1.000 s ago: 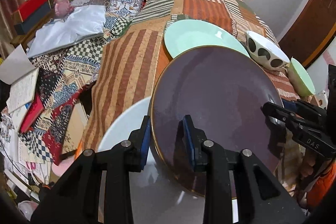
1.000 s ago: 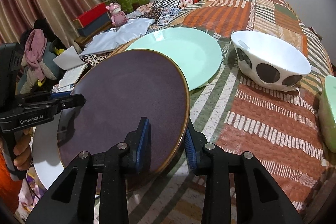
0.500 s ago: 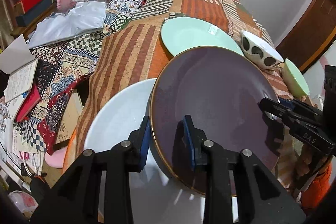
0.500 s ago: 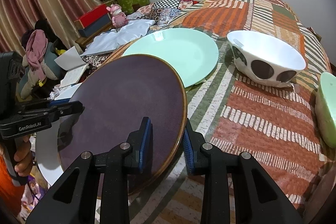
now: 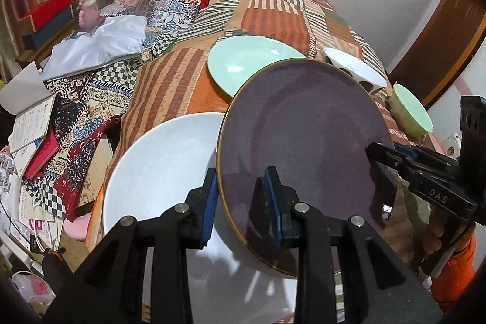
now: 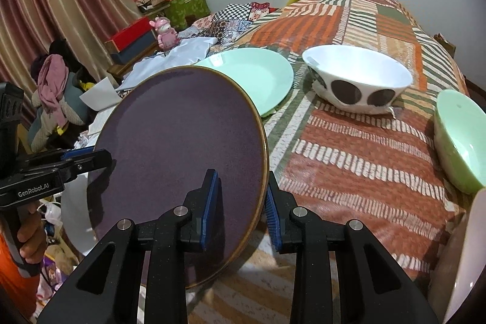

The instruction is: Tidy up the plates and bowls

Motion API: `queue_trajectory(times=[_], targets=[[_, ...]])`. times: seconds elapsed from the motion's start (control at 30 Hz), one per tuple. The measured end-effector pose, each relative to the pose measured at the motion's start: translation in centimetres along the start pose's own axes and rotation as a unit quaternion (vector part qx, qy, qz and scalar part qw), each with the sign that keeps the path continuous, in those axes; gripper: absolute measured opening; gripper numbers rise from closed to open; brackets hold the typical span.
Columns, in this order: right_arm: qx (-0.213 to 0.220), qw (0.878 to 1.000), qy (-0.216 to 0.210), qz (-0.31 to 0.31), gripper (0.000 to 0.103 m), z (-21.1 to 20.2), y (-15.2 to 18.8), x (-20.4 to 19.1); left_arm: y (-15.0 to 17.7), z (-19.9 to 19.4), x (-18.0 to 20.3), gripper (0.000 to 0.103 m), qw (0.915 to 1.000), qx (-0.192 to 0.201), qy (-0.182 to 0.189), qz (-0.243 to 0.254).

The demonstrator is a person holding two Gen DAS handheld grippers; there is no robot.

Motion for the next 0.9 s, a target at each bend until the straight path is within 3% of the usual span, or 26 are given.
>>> queue_trajectory(times=[0.9], targets=[[0.039, 0.998, 0.024, 0.047, 0.027, -4.8, 4.0, 3.3, 2.4, -1.3, 7.1, 0.030, 0.9993, 0.009, 0.011, 0.034]])
Point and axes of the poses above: each gripper's, at about its wrist camera, not at the fingertips, and z roughly the way its jaws point, x to its right, y to its underside, the point moved 8 cm from there along z, roughly the way its jaws point, and after that the axes turned 9 degrees about -x, right-handed, at the moved point
